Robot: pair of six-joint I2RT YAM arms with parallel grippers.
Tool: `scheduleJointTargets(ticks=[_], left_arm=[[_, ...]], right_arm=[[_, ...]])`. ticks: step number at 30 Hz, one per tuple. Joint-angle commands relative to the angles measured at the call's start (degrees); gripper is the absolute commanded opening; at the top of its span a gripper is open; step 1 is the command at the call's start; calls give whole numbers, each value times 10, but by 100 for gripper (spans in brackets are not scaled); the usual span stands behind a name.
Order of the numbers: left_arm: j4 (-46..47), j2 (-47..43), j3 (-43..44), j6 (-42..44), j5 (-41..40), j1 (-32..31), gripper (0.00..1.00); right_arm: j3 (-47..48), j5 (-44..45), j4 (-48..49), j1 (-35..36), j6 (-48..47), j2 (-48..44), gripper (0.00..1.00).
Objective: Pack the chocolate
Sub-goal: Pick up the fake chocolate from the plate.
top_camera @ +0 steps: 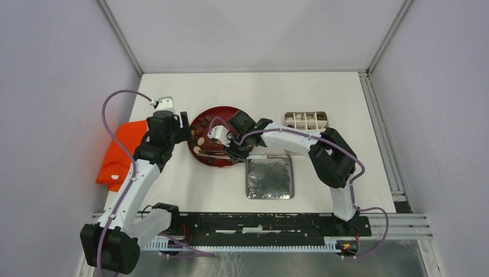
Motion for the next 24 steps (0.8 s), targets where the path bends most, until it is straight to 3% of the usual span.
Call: scheduleJointTargets(ticks=[1,14,24], left_arm=[[19,-11,0,26,-3,2,91],[19,-11,-1,25,-4,2,91],[19,-11,-1,25,3,2,91]], right_arm=[[17,8,5,-1,-5,-28,4],[-91,-112,-1,-84,-78,-179,0],[-215,-170,-78,-271,-180,-357,0]])
